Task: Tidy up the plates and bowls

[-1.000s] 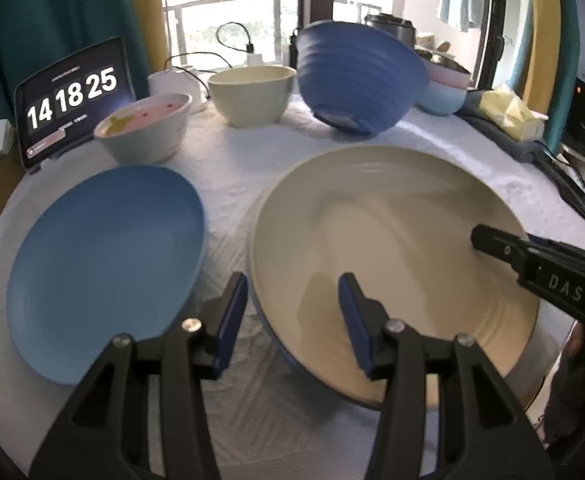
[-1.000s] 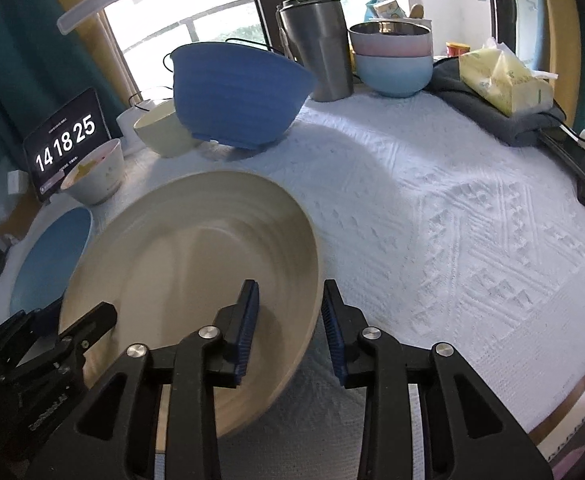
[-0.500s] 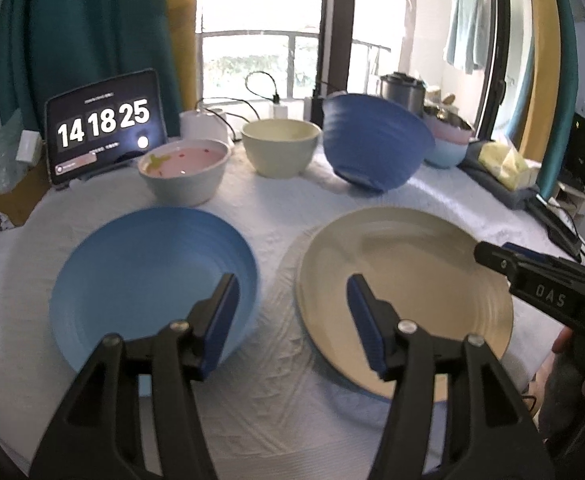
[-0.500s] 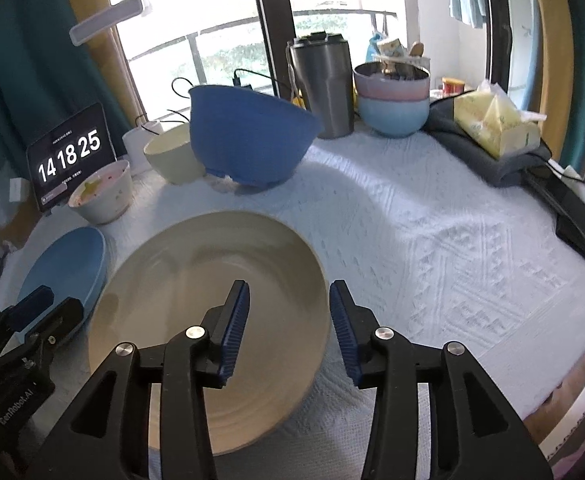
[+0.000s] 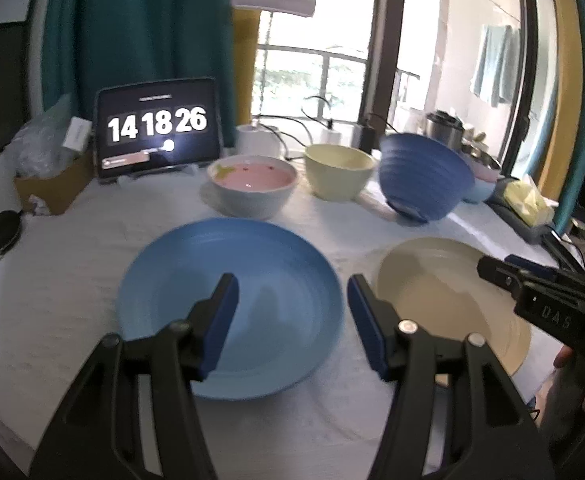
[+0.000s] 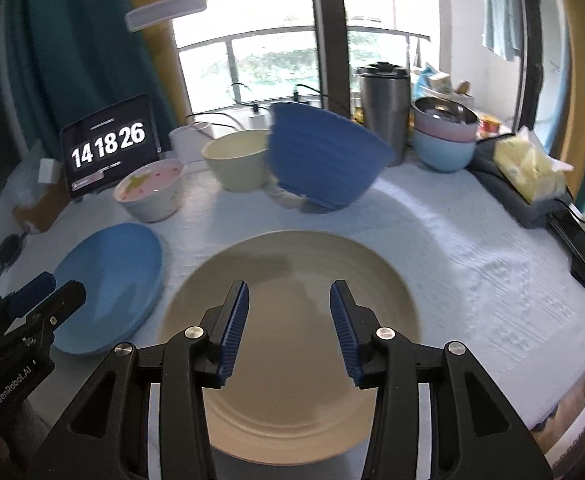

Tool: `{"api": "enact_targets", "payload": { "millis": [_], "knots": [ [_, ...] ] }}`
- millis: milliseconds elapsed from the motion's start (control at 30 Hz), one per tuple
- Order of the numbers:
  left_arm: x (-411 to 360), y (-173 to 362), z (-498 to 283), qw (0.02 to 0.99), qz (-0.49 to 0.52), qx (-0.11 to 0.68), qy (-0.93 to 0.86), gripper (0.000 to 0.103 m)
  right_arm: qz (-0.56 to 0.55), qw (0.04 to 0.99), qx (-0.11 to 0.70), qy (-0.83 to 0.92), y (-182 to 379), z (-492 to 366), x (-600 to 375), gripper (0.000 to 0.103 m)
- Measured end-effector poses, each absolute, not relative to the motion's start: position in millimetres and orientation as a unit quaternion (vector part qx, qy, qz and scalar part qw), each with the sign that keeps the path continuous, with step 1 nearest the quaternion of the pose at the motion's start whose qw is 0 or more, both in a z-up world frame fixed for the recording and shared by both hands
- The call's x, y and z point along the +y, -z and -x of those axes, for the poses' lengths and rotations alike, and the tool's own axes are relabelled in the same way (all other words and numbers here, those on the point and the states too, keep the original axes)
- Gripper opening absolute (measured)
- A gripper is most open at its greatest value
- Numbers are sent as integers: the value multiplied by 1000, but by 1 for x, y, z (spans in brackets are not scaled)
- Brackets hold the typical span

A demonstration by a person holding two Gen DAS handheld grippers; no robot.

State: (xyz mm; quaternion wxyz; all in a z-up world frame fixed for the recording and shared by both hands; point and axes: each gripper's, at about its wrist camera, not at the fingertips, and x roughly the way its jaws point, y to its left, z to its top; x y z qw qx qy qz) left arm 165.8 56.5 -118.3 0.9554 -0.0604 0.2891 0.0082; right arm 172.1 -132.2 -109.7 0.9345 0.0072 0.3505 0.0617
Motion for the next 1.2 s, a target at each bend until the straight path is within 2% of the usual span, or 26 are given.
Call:
{"api": "enact_targets", "payload": {
  "millis": [733,1200],
  "knots": [
    [156,136,-164,946,90,298,-93,59,32,921,374,-108,121,-206,-44,45],
    [172,155,-185,934,103,334,-79,59,46,905,399,-138,136,-229,-6,45]
  ]
}}
